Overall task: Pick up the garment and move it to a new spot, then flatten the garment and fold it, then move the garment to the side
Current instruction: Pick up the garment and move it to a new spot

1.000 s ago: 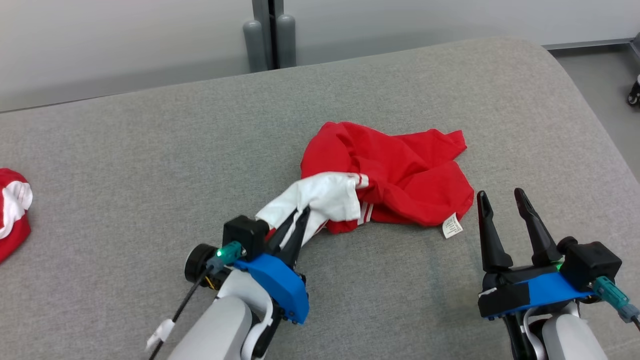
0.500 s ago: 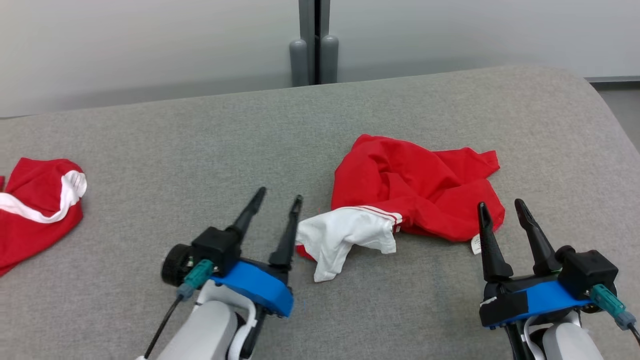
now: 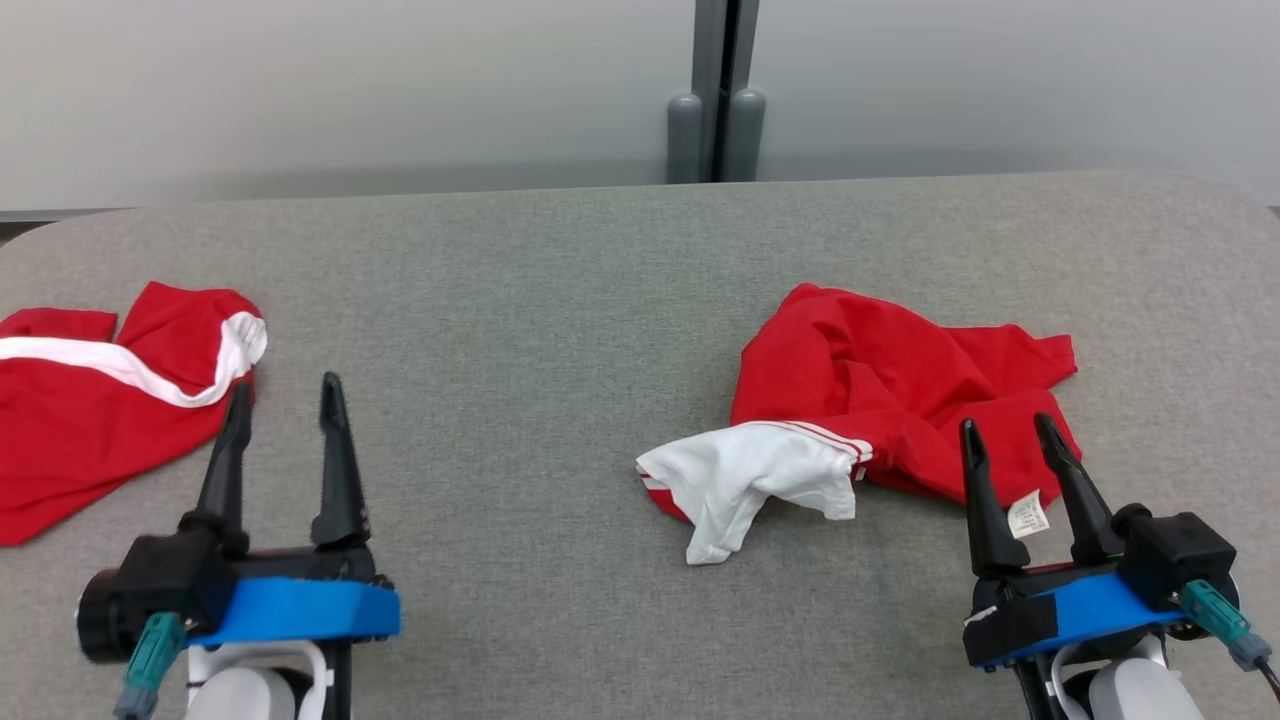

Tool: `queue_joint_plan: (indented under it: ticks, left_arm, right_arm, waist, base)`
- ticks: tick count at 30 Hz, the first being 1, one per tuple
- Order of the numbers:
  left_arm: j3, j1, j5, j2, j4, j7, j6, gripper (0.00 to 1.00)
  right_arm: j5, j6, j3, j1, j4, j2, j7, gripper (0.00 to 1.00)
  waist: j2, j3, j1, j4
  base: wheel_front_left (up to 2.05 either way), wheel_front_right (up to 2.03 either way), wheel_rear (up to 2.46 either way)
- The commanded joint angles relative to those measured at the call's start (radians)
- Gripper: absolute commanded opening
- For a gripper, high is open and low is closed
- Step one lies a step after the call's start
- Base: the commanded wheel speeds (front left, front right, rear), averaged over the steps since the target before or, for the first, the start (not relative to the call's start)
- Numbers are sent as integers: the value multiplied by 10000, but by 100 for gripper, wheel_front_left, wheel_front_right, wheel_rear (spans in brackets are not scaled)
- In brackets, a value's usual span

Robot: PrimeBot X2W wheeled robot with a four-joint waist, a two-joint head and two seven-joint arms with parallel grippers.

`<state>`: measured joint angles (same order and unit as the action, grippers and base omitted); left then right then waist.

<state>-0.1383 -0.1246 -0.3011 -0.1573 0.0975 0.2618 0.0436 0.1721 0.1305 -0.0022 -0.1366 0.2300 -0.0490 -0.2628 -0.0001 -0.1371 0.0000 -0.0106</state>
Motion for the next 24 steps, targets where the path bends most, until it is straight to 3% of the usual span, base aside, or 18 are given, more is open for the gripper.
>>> queue_joint_plan:
  ticks: [1,11,24]
  left_arm:
    - [315,270,233,92,-145,38,-69,100]
    - [1443,1419,1691,674,-421,38,-248,100]
    - [1921,1756,2293,855,1147,37,-420,100]
  right_arm:
    - [-18,3,5,92,20,-24,-33,100]
    - [-100,3,-17,283,150,-27,-33,100]
    - [-239,5,-114,827,510,-24,-33,100]
  waist:
    - [1,7,0,89]
    - [1,339,0,253]
    - [1,874,0,297]
  base:
    - [0,0,0]
    - [0,0,0]
    - [0,0,0]
